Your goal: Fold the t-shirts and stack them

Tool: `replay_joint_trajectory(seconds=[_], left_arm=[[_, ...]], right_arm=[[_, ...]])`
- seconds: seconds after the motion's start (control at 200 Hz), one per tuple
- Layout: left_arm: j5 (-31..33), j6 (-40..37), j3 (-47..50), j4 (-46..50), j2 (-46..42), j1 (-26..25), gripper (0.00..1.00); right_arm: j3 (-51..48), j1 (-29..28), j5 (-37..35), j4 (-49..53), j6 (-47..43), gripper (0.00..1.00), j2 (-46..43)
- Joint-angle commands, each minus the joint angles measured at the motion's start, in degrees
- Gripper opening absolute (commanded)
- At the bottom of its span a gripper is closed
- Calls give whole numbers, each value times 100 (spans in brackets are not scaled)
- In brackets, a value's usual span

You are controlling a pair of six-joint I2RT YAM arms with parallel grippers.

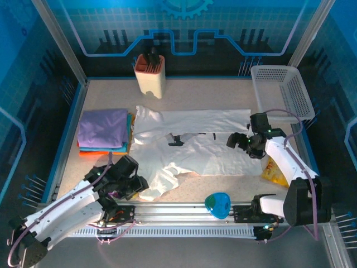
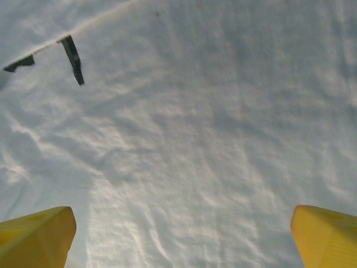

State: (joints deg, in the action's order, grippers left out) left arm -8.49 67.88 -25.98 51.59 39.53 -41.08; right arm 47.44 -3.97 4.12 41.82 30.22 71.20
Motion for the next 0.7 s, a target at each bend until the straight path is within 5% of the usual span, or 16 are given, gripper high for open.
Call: replay_joint_trajectory(seconds=[0.0, 0.175, 0.695], left_arm=[[242, 1102, 200, 50, -4, -506, 46], [344, 1494, 517, -395, 163, -892, 45], [533, 1427, 583, -1291, 909, -931, 32]], right_arm=[[-128, 97, 39, 246, 163, 100, -204], [-313, 129, -218, 430, 309, 100, -451], [-1381, 422, -802, 989, 1609, 76, -1275]])
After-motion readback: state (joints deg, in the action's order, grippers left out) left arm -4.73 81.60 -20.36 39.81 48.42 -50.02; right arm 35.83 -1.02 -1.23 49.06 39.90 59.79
